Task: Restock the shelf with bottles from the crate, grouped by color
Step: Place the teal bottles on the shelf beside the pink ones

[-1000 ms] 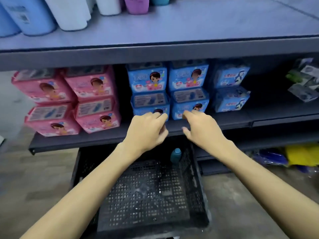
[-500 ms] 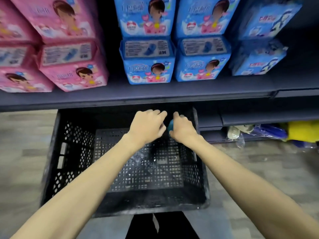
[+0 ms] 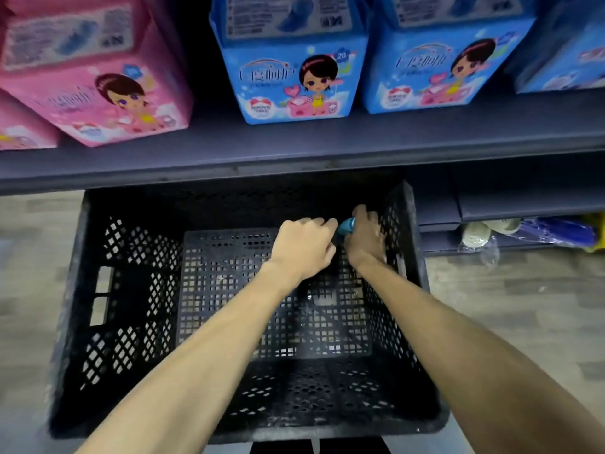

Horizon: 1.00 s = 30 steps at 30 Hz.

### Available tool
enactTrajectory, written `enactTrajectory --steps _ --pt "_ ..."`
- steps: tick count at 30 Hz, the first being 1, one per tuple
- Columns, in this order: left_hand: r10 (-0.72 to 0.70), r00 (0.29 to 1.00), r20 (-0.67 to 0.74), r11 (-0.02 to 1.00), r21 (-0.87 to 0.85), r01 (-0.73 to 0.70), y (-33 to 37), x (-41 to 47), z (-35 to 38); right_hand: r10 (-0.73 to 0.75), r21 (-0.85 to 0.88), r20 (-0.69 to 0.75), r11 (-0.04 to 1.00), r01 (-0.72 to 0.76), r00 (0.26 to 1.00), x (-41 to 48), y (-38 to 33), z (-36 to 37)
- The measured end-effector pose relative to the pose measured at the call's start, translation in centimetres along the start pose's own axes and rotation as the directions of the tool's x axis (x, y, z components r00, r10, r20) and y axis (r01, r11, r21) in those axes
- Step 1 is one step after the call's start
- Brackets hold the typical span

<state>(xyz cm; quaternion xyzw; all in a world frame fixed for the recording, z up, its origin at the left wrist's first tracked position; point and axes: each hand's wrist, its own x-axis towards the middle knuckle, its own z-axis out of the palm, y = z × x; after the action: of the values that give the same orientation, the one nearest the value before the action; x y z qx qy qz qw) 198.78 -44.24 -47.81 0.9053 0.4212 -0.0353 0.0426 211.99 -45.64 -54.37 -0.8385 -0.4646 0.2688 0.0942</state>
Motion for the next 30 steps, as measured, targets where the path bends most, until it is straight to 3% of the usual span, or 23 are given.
enactTrajectory --steps 4,7,11,22,27,30 --pt "-0.023 0.999 0.023 0.999 -0.035 0.024 0.0 -1.0 1.8 0.041 0.161 0.027 0.986 -0.045 0.999 0.2 0.6 1.1" --pt "-0.032 0.998 0.06 0.999 -0.039 0.035 0.1 -2.0 2.4 -0.025 0.216 0.087 0.976 0.006 0.996 -0.4 1.1 2.1" --pt "-0.013 0.993 0.114 1.0 -0.013 0.014 -1.0 -2.9 2.4 -0.1 0.165 0.055 0.982 0.09 0.993 -1.2 1.3 2.5" --pt "-0.038 0.998 0.052 0.999 0.025 0.037 -3.3 -2.9 -0.2 -0.195 -0.043 0.101 0.979 0.2 0.976 -3.2 0.1 -1.5" --pt "-0.008 0.999 0.031 0.998 0.063 0.006 -3.9 -3.5 -3.7 -0.351 -0.052 0.107 0.932 0.358 0.93 -6.5 -1.9 -7.2" --pt "0.013 0.998 -0.057 0.999 0.045 -0.01 -4.5 -3.5 -7.9 -0.435 -0.062 0.132 0.893 0.446 0.891 -8.5 -3.7 -12.6"
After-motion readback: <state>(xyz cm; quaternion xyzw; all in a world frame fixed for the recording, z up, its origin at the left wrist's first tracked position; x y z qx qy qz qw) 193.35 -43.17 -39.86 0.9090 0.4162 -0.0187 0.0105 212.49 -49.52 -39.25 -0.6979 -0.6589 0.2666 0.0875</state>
